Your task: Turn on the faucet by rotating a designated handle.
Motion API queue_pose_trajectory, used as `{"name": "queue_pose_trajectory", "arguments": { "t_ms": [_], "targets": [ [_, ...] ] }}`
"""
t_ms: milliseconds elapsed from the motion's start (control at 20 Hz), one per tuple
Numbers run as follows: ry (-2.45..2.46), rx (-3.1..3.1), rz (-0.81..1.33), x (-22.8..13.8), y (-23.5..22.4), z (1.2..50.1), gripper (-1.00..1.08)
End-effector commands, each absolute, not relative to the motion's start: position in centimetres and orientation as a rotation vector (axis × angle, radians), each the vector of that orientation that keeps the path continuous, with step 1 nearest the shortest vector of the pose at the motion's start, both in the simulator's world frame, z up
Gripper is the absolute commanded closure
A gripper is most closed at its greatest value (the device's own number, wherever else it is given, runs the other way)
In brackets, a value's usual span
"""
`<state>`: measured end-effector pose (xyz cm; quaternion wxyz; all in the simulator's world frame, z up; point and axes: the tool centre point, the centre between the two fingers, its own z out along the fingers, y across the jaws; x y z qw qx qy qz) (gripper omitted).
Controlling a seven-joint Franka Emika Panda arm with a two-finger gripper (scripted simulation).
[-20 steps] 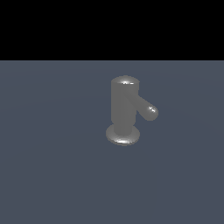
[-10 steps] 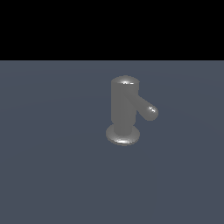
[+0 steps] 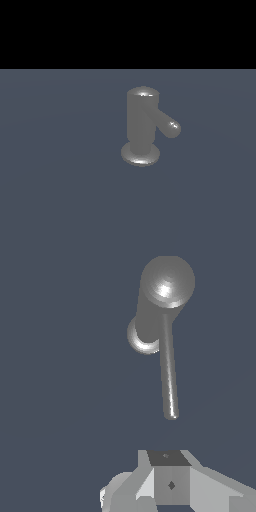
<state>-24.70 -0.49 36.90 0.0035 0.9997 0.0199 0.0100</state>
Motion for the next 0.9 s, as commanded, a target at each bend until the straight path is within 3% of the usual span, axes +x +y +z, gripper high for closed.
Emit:
{"name": "queue_pose_trajectory", "arguments": {
  "t_ms": [0,450,850],
  "targets": [
    [0.069,3.135,0.027,-24.7,-0.5,34.5,1.08],
    [0.090,3.138,0.011,-24.4,-0.7,27.1,1.08],
    [0.100,3.139,0.003,-24.1,-0.8,23.3,1.08]
  ]
}}
